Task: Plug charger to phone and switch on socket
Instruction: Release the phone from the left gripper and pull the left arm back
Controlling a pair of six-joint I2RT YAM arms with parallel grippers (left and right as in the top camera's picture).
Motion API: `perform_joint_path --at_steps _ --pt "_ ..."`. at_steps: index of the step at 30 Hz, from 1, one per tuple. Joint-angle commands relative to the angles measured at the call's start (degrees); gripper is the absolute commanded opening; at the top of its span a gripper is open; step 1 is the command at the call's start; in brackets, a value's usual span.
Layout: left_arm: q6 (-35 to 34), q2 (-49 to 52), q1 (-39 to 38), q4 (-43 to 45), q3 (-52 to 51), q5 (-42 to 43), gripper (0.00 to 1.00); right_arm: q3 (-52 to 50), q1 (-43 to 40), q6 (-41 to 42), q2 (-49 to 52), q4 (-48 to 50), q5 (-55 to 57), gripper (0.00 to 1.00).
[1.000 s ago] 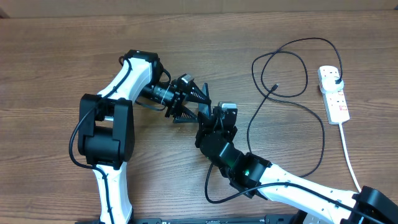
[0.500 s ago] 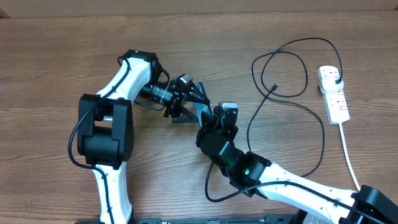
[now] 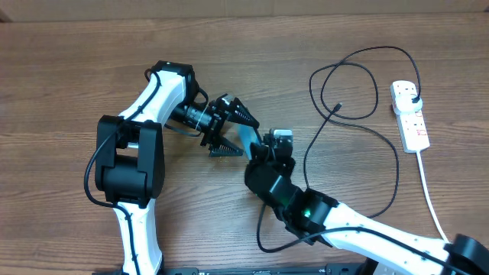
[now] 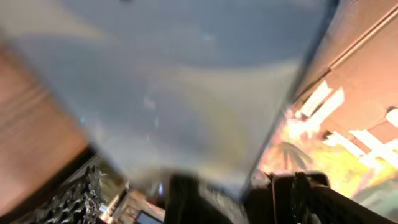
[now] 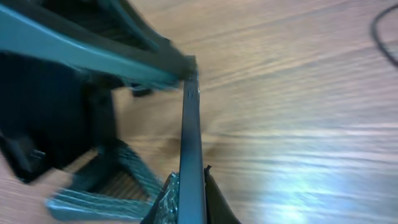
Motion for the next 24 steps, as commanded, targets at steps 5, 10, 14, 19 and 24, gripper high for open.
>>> perform_joint_path --at_steps 5,10,14,19,24 --pt "11.6 -1.9 6.1 -5.7 1.2 0.6 1.00 1.2 0.1 3.2 -13.7 -11.5 5.9 0.04" --pt "11.6 -10.0 9.4 -5.7 1.2 0.3 1.00 1.2 -0.9 14.9 -22.7 -24.3 6.5 0.04" --pt "11.5 -21.0 11.2 -5.7 1.2 -3.3 1.00 1.2 -2.5 21.3 -28.5 -31.5 6.4 0.04" --pt "9.3 -38.4 11.5 -5.7 1.2 -17.1 1.00 1.0 -3.5 25.7 -32.9 -36.0 4.6 0.04" --pt "6.2 -55.4 11.5 -5.6 1.1 -29.8 1.00 -0.9 -3.5 32.9 -32.7 -32.8 0.5 0.04"
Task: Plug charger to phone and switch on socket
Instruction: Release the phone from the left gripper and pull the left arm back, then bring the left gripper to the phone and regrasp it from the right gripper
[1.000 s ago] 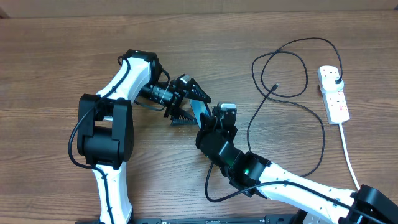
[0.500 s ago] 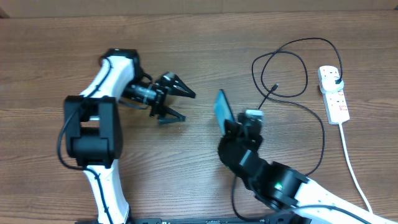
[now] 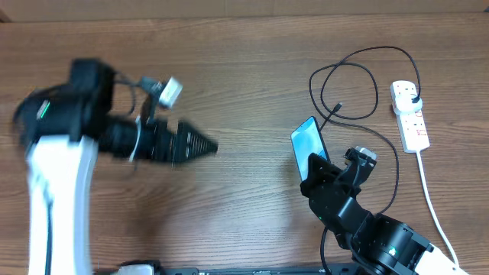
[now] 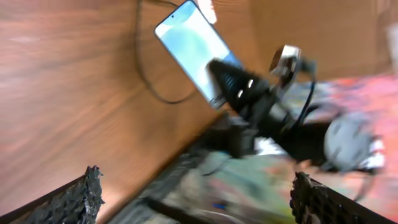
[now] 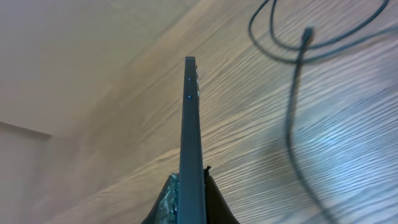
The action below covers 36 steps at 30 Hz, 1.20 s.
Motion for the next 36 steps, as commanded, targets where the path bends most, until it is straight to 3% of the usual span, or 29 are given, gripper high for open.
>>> perform_joint_path --at_steps 1,8,16,18,21,24,27,31,36 --pt "-5.6 -9.9 0.1 -0.1 0.3 -13.6 1.00 -1.2 -0.3 8.5 0.2 3.0 -2.3 0.04" --pt "-25.2 -30.0 0.1 3.0 -2.6 -32.3 1.00 -4.4 -0.4 10.3 4.5 14.2 -8.5 0.04" --pt "-38.5 -47.3 0.1 16.9 -22.6 -32.9 1.00 -4.5 -1.6 10.3 8.0 19.1 -13.4 0.04" --pt "-45.3 -49.0 0.1 22.0 -30.5 -32.5 1.00 -4.5 -2.7 10.3 7.9 19.0 -14.7 0.04" --pt "-54.2 -48.6 0.1 34.2 -42.2 -25.9 0.99 -4.5 -5.4 10.1 7.9 18.4 -17.1 0.04" --pt "-59.8 -45.8 0.1 55.2 -55.0 -12.4 0.99 -4.5 -9.0 10.1 7.9 16.0 -19.9 0.04" --pt "-70.8 -40.4 0.1 74.9 -65.0 -4.0 1.00 -4.5 -13.8 10.0 8.0 14.3 -25.7 0.04" --pt "-85.5 -30.4 0.0 93.6 -72.8 1.8 1.00 -4.7 -19.3 10.1 8.0 16.5 -30.5 0.04" --pt "-103.5 -17.2 -2.6 107.7 -74.2 4.0 1.00 -4.8 -23.0 10.1 10.5 27.1 -34.5 0.04"
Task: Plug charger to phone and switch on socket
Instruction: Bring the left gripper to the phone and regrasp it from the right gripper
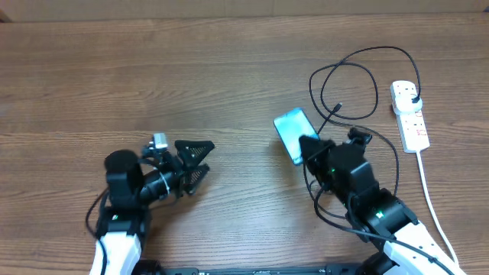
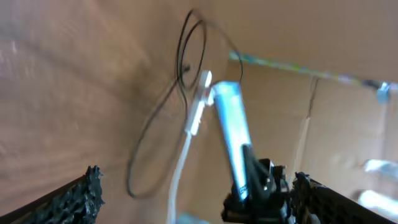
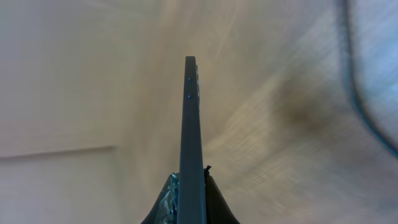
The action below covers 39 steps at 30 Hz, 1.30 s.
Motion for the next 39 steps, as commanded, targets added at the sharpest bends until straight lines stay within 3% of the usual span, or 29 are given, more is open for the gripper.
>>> perform_joint_path --at_steps 1,5,9,16,21,25,29,35,39 --pt "-19.2 6.4 -3.0 9.1 0.0 4.7 1.00 0.7 -0.7 0.0 2.7 5.9 -4.8 0.04" --pt "-29.8 13.2 -7.4 24.3 0.0 2.4 1.00 0.7 -0.7 0.0 7.7 12.5 -8.5 0.04" --pt "-32.6 18.3 -12.1 34.0 0.0 -1.9 1.00 0.7 -0.6 0.0 12.7 18.7 -15.5 0.04" --pt "-32.5 21.2 -17.4 34.3 0.0 -6.1 1.00 0.7 -0.5 3.0 14.9 24.2 -26.9 0.04" --pt "-32.3 21.2 -19.4 34.6 0.0 -10.8 1.00 0.7 0.3 15.4 14.9 15.2 -33.2 0.04" --pt "-31.2 21.2 -19.4 34.5 0.0 -10.9 0.99 0.7 0.3 16.3 14.9 12.3 -35.8 0.04" --pt "-31.1 21.2 -19.4 34.5 0.0 -10.9 0.87 0.7 0.3 16.3 14.9 12.2 -38.4 0.04" --pt "-31.1 21.2 -19.4 34.5 0.0 -10.9 0.60 0.7 0.3 16.3 14.9 11.4 -40.0 0.04" --pt "-31.1 21.2 -19.4 34.4 0.0 -11.1 0.54 0.7 0.3 16.3 14.9 10.3 -38.5 0.04"
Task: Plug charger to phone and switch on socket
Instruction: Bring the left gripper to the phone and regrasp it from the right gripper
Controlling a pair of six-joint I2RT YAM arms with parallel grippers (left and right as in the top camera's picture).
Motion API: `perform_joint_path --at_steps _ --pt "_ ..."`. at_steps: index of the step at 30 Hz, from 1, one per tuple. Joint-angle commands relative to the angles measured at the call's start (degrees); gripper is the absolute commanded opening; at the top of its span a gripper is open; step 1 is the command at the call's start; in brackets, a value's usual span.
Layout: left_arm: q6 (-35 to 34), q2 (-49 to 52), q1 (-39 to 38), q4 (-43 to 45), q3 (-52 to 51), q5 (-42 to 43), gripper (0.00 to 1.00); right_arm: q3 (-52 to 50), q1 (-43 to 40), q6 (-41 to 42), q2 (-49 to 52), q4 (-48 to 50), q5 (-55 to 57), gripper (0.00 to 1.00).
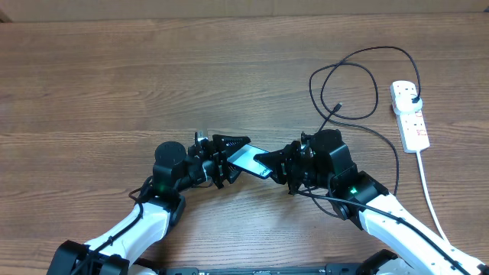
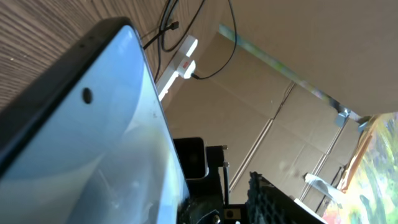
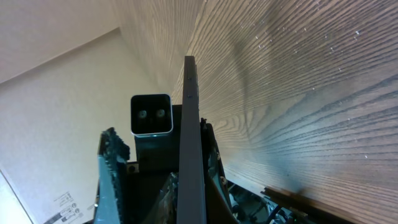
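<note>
The phone (image 1: 246, 159) hangs tilted over the middle of the table between both arms. My right gripper (image 1: 269, 166) is shut on its right end; in the right wrist view the phone (image 3: 189, 143) shows edge-on between the pads. My left gripper (image 1: 237, 158) is open, its fingers straddling the phone's left end. The screen (image 2: 93, 155) fills the left wrist view, with a gap to one finger (image 2: 273, 199). The black charger cable (image 1: 359, 114) lies looped at the right, its loose plug tip (image 1: 337, 106) on the wood. The white socket strip (image 1: 409, 116) lies at the far right.
A white cord (image 1: 432, 198) runs from the socket strip toward the front edge. The brown wooden table (image 1: 114, 76) stretches out to the left. The cable loops lie just right of my right arm.
My right gripper has carried the phone left, from beside the cable loops to the table's middle. My left gripper, then open and apart at the left, now straddles the phone's left end.
First both grippers met at the phone mid-table, the right shut on it. Then the left arm was far to the left while the right held the phone near the cable. Later the left arm sat low at the left. Now both meet at the phone again.
</note>
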Motion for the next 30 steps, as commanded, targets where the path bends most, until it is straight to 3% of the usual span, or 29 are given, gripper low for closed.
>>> perform_joint_path --at_steps 1,6,16,24,30 --pt "0.5 0.3 -0.4 0.5 0.0 -0.9 0.52 0.8 0.4 0.0 -0.6 -0.9 -1.0 0.04" --pt "0.5 0.3 -0.4 0.2 0.0 -0.9 0.33 0.8 0.4 0.0 -0.6 -0.9 -0.9 0.04" --pt "0.5 0.3 -0.4 0.2 0.0 -1.3 0.07 0.8 0.4 0.0 -0.6 -0.9 -1.0 0.04" --pt "0.5 0.3 -0.4 -1.2 0.0 -2.2 0.04 0.8 0.4 -2.4 -0.6 -1.0 0.1 0.33" --pt "3.4 0.3 -0.3 -13.5 0.0 -2.1 0.04 0.8 0.2 -22.5 -0.6 -1.9 14.0 0.56"
